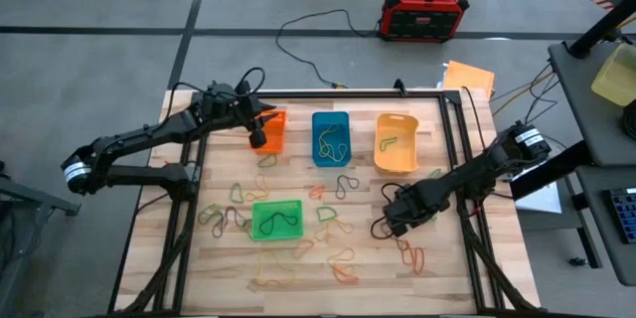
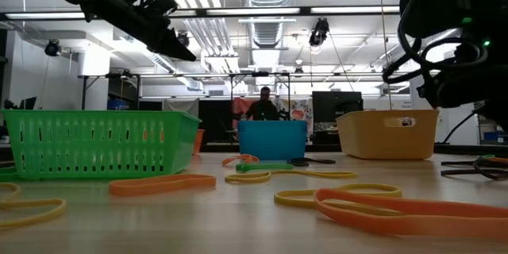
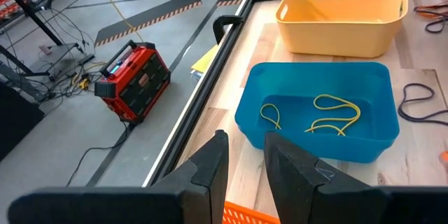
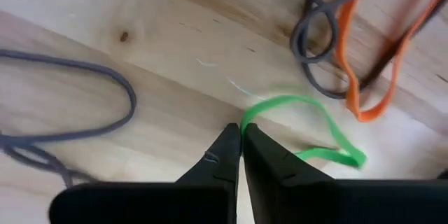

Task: Sort rubber bands into baskets
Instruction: Put the green rubberband into the yellow bin, then adjust the green bin

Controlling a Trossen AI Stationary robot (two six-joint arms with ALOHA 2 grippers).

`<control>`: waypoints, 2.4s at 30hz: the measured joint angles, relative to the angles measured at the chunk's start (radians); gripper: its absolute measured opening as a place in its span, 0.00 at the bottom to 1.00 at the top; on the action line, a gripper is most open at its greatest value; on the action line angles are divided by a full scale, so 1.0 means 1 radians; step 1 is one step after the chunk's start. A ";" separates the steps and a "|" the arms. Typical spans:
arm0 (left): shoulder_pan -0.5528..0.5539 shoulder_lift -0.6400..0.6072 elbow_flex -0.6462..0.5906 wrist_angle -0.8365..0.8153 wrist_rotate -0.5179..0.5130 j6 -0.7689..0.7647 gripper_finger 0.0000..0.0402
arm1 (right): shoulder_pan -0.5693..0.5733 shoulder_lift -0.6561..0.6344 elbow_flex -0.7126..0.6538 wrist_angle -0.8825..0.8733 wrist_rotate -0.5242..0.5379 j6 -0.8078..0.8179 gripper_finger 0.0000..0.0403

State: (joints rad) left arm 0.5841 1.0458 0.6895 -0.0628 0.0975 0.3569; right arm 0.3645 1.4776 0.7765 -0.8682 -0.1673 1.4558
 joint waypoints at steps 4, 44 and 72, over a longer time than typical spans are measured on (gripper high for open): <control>0.000 0.000 0.000 0.001 0.000 0.000 0.19 | 0.000 -0.060 0.011 0.003 0.012 0.002 0.02; 0.000 0.000 0.000 -0.008 0.000 -0.132 0.19 | -0.586 -0.217 0.174 0.044 0.746 -0.707 0.02; -0.022 0.000 0.000 -0.014 0.000 -0.208 0.19 | -0.595 -0.229 0.148 0.047 0.761 -0.711 0.28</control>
State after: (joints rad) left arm 0.5625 1.0458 0.6895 -0.0769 0.0975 0.1486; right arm -0.2307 1.2489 0.9249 -0.8211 0.5936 0.7448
